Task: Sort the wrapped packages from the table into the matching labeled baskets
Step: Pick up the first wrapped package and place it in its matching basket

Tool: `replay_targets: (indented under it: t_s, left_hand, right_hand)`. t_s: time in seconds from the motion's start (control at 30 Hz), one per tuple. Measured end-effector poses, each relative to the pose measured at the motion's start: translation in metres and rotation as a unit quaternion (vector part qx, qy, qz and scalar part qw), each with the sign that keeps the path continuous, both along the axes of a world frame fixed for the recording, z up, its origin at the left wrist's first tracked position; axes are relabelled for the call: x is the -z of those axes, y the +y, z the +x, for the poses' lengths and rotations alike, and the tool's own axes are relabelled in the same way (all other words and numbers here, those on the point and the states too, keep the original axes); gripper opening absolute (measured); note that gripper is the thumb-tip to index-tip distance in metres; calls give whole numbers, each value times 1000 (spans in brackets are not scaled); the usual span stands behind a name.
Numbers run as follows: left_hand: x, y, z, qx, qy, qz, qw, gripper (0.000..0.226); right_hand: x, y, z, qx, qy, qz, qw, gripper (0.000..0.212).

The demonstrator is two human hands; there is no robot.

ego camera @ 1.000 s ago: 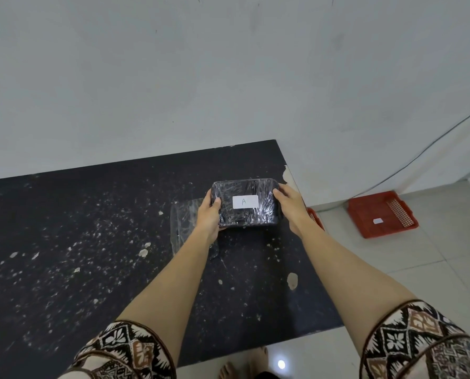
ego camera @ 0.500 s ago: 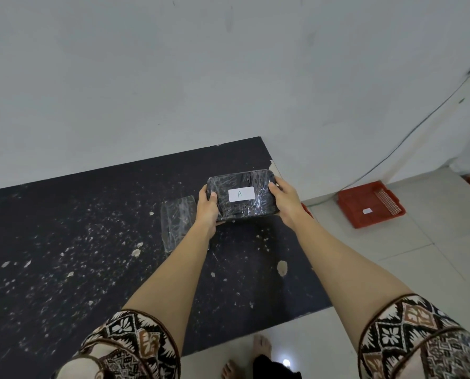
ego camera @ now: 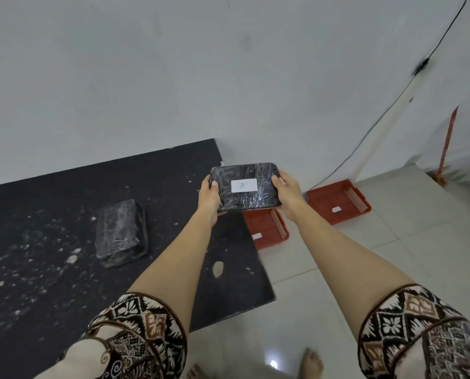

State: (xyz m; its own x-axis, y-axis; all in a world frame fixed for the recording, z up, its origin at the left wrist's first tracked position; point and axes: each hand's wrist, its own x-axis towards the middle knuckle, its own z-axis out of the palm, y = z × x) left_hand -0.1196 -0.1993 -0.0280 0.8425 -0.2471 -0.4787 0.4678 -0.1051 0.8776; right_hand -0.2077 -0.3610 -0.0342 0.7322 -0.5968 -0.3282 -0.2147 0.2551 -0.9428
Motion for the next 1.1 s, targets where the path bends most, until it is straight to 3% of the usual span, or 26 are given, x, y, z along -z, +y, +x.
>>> replay_targets:
  t_s: [0.23,0.47,0.6,0.87,1.1]
  left_hand:
    - [12,-105,-25,-47,-6,-19,999,44]
    - [14,-161,-13,-70,15,-38,997,50]
    - [45,-183,2,-120,28,-11,992,49]
    - [151,-223,35,-182,34,33,982,41]
    - [298,-244,64,-222,9,70,972,36]
  right_hand:
    - [-2,-107,-12,-48,21,-72,996,36]
    - [10,-171,3,-56,49,3,997,41]
    - [29,-197,21,-64,61,-28,996,41]
    - [125,-235,62,-96,95,-115,984,40]
    - [279,-259,98,-114,96,-129,980,38]
